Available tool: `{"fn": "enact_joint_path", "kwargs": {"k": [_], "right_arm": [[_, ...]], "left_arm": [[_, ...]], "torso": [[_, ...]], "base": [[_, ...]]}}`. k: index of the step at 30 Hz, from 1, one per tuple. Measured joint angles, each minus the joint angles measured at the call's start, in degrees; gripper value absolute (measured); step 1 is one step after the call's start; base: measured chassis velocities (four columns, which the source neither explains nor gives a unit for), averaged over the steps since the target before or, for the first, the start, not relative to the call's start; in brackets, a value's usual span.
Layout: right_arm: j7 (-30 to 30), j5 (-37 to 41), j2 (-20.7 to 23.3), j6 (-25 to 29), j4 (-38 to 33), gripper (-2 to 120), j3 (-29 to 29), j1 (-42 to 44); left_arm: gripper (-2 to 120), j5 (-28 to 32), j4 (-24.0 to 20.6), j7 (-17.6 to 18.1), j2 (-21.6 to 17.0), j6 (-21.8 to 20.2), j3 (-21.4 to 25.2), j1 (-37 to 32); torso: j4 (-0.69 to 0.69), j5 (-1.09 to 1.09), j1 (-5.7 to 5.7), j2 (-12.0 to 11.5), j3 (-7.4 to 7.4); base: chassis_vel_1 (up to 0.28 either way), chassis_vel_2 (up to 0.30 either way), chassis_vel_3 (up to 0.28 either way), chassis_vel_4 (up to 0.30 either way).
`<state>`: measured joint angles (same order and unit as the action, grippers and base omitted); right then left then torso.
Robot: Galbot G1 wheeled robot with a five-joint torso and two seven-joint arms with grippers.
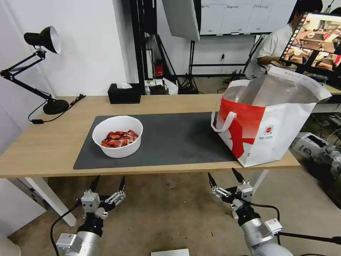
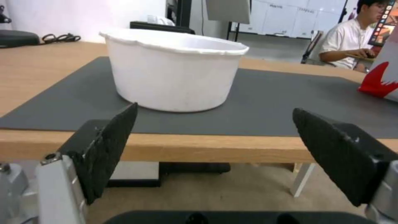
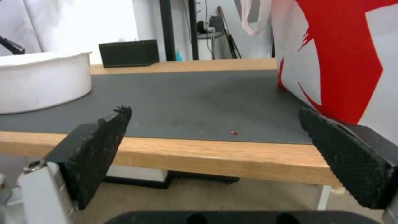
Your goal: Pick up the trash from the table and place it into the takeout bag.
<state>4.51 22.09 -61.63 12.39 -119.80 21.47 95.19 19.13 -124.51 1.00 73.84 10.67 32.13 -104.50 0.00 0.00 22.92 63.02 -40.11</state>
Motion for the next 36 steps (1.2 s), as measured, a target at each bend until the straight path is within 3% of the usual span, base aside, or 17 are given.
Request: {"fn": "enact_joint_path", "kwargs": {"k": [8, 12, 22, 25, 26, 29, 30, 32, 33, 36], "right_arm": [[0.06, 0.06, 0.05, -0.10, 0.00, 100, -0.01, -0.05], [0.08, 0.07, 0.06, -0.12, -0.02, 100, -0.01, -0.06], [0.10, 0.12, 0.08, -0.17, -0.08, 100, 0.02, -0.08], [0.10, 0.14, 0.09, -0.18, -0.10, 100, 0.03, -0.08], [0.10, 0.14, 0.09, -0.18, -0.10, 100, 0.03, -0.08], [0.13, 0.17, 0.09, -0.18, -0.11, 100, 0.04, -0.07], [0.13, 0.17, 0.09, -0.18, -0.11, 100, 0.04, -0.07], [0.12, 0.18, 0.09, -0.18, -0.12, 100, 0.04, -0.07], [0.12, 0.18, 0.09, -0.18, -0.12, 100, 0.04, -0.07], [0.13, 0.18, 0.09, -0.18, -0.13, 100, 0.04, -0.08]], "left_arm": [[100, 1.12, 0.43, 0.03, -0.78, 0.77, 1.26, 0.28], [100, 3.71, -0.46, 0.27, -2.70, -0.90, 2.57, 2.26], [100, 17.51, -0.94, 6.30, -14.23, -10.97, 6.77, 14.99], [100, 27.69, 0.19, 9.85, -21.85, -18.72, 7.14, 21.87], [100, 27.69, 0.19, 9.85, -21.85, -18.72, 7.14, 21.87], [100, 39.00, 2.80, 12.32, -27.79, -26.65, 5.59, 28.53], [100, 39.00, 2.80, 12.32, -27.79, -26.65, 5.59, 28.53], [100, 47.01, 5.28, 13.11, -31.24, -32.43, 4.39, 32.95], [100, 47.01, 5.28, 13.11, -31.24, -32.43, 4.39, 32.95], [100, 54.58, 9.16, 15.01, -34.28, -40.73, 2.16, 38.72]], "torso": [[0.01, 0.00, 0.00, 0.00, 0.00], [0.00, 0.00, 0.00, 0.00, 0.00], [0.00, -0.01, 0.00, 0.00, 0.00], [0.00, -0.02, 0.00, 0.00, -0.01], [0.00, -0.02, 0.00, 0.00, -0.01], [-0.01, -0.02, 0.01, 0.00, -0.01], [-0.01, -0.02, 0.01, 0.00, -0.01], [0.00, 0.00, 0.01, 0.00, -0.01], [0.00, 0.00, 0.01, 0.00, -0.01], [0.00, 0.00, 0.00, 0.00, -0.01]], "base": [[0.000, 0.000, 0.000, 0.000], [0.000, 0.000, 0.000, 0.000], [0.000, 0.000, 0.000, 0.000], [0.000, 0.000, 0.000, 0.000], [0.000, 0.000, 0.000, 0.000], [0.000, 0.000, 0.000, 0.000], [0.000, 0.000, 0.000, 0.000], [0.000, 0.000, 0.000, 0.000], [0.000, 0.000, 0.000, 0.000], [0.000, 0.000, 0.000, 0.000]]}}
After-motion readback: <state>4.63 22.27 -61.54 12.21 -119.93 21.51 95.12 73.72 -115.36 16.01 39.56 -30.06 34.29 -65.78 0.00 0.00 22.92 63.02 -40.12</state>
